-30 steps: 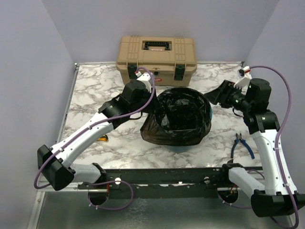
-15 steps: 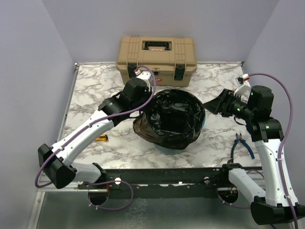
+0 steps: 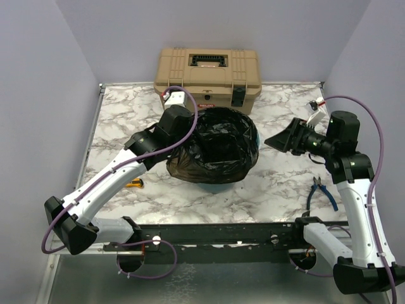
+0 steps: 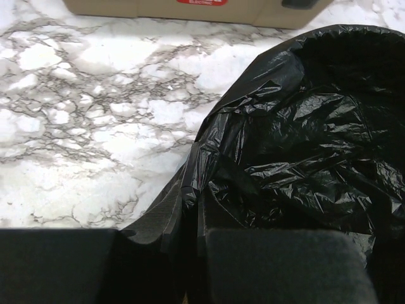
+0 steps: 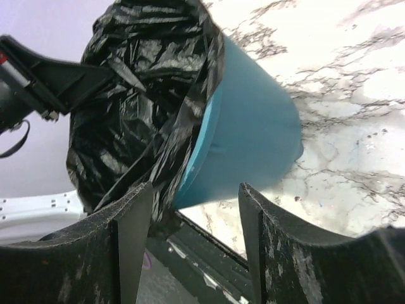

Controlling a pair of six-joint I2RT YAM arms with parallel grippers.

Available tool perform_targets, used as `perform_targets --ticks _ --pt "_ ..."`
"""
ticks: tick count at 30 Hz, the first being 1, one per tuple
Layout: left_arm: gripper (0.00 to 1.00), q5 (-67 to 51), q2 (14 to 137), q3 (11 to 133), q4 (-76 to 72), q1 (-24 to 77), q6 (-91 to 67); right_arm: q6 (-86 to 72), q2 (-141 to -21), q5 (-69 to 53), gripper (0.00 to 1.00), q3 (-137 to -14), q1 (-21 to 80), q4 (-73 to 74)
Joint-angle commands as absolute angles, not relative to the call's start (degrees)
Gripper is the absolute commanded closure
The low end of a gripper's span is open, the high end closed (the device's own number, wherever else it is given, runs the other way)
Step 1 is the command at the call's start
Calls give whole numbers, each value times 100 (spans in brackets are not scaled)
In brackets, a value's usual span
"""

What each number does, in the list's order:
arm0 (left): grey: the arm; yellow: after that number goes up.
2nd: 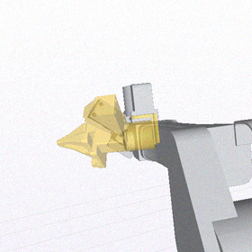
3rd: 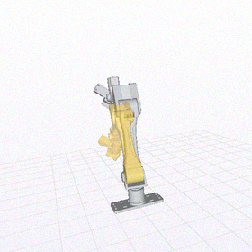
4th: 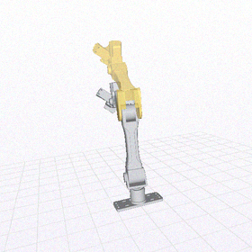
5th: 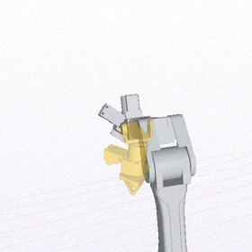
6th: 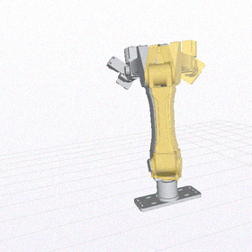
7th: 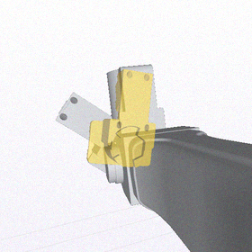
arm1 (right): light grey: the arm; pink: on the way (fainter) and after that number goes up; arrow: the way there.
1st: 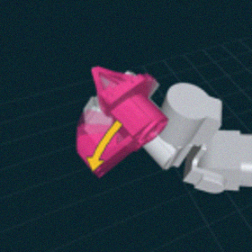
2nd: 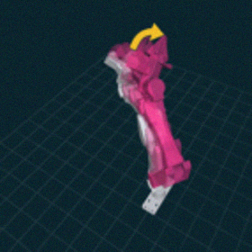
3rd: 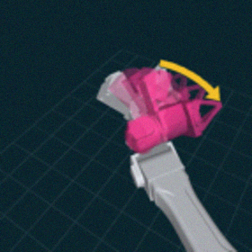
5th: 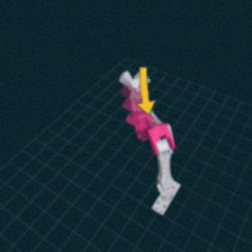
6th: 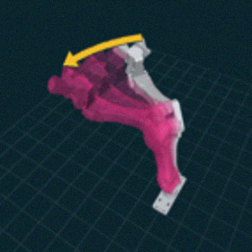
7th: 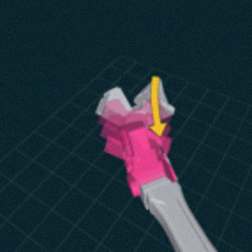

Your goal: Put the trash bags into the trash bin

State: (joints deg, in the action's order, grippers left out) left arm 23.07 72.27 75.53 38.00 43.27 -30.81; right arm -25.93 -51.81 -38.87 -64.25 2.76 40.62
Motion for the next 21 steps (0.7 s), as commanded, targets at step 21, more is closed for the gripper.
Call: perform_targets --ticks 21 --pt "100 2643 7275 7458 3698 4316 -3218 -3192 -5134 -3940 78 -5601 1345 2790"
